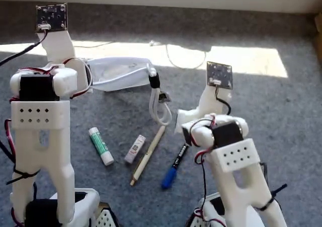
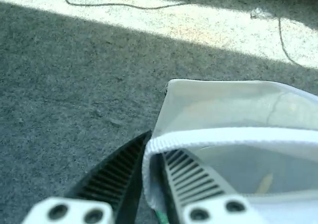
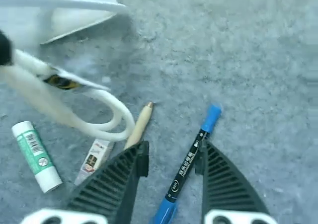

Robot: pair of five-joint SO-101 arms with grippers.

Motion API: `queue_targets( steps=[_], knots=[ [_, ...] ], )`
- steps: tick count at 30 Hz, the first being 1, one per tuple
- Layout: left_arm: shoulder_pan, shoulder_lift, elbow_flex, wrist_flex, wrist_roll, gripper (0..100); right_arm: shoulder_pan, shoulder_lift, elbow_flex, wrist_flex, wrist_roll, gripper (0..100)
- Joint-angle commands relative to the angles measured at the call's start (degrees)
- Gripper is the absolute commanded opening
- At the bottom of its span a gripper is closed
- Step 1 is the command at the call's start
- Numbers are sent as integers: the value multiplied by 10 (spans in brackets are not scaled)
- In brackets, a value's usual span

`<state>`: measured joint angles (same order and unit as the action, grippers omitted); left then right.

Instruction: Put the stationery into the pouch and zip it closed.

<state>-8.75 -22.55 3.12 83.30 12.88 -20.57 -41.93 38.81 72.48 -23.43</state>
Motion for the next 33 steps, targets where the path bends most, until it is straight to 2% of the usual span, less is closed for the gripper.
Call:
queue_targets(
  steps=[1, 9, 17, 29, 33],
  knots=[
    [-8, 1, 6, 5, 2, 6, 12, 71, -9, -9, -31, 149],
    [-6, 1, 18, 2, 2, 6, 14, 199, -9, -74, -66, 149],
    [-6, 1, 23, 2, 2, 6, 54, 286, -10, -134, -65, 149],
    [-6, 1, 23, 3, 2, 6, 46, 381, -10, -188, -62, 147],
    [-6, 1, 23, 4, 2, 6, 49, 412, -29, -185, -62, 82]
  ],
)
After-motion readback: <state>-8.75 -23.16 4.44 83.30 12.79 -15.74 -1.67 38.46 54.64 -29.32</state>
